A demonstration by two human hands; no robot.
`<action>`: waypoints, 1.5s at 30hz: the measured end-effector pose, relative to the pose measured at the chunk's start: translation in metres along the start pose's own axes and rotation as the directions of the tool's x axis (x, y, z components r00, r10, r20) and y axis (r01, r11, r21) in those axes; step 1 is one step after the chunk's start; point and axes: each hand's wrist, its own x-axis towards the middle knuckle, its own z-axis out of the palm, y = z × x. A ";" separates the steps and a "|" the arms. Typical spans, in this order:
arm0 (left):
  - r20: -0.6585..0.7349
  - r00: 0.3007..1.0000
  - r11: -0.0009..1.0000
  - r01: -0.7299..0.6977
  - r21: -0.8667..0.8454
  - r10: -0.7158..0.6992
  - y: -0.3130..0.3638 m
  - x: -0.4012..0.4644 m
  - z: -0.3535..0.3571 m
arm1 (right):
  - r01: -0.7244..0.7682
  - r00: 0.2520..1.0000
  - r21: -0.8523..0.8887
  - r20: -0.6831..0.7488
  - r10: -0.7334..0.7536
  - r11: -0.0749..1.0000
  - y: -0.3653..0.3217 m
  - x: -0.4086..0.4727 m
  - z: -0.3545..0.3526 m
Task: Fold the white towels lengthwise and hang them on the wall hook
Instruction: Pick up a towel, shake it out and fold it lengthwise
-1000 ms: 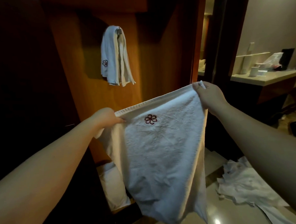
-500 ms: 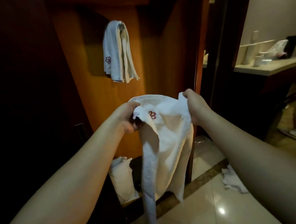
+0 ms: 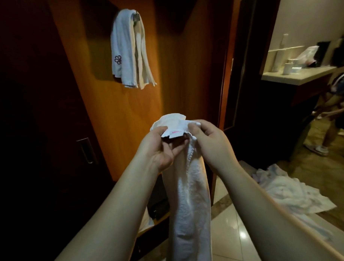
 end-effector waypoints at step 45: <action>0.564 0.815 -0.463 -0.454 0.762 0.129 -0.007 0.047 -0.098 | 0.100 0.994 -0.381 0.088 -0.072 0.919 0.030 -0.024 -0.046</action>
